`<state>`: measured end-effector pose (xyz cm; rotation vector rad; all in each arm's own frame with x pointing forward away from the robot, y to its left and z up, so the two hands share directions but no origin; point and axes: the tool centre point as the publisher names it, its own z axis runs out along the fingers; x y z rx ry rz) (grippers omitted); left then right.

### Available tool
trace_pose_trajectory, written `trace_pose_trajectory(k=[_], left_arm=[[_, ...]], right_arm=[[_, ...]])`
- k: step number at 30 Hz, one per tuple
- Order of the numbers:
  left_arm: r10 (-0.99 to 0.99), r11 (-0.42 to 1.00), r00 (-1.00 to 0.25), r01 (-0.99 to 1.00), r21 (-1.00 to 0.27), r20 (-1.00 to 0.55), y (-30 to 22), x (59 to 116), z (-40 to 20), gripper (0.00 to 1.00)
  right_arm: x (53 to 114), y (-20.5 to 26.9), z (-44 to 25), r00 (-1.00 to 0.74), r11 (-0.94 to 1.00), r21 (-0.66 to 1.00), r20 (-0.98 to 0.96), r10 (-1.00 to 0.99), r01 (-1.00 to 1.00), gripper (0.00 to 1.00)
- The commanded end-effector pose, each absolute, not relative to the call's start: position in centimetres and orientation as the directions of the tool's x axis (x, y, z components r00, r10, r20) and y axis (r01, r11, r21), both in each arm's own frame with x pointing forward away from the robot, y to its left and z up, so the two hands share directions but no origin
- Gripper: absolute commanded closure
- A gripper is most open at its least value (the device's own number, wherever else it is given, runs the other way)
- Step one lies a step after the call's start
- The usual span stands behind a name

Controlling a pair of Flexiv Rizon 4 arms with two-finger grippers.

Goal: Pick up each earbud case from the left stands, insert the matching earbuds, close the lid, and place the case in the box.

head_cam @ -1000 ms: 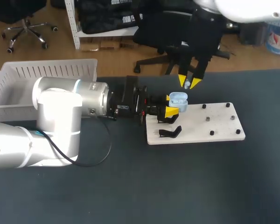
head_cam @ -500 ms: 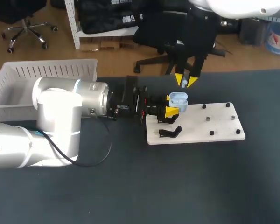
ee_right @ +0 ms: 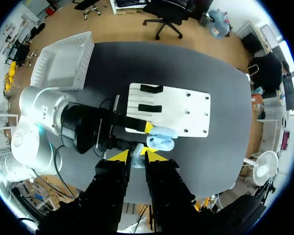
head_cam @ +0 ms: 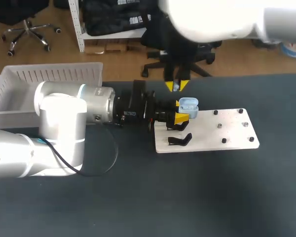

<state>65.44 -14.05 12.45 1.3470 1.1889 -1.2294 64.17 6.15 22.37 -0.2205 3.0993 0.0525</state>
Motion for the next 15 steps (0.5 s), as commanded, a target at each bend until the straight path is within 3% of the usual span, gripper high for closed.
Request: trace_pose_trajectory(k=[1, 15], left_arm=[[0.062, -0.097, 0.035, 0.995, 0.028, -0.997, -14.1, 65.4, 12.3, 1.00], [0.062, -0.097, 0.035, 0.995, 0.028, -0.997, -14.1, 65.4, 12.3, 1.00]], right_arm=[[64.4, 7.0, 22.2, -0.986, 0.987, -0.007, -0.025, -0.163, -0.162, 1.00], [63.1, 4.7, 20.4, -0.969, 0.966, 0.074, 0.002, -0.248, -0.247, 1.00]])
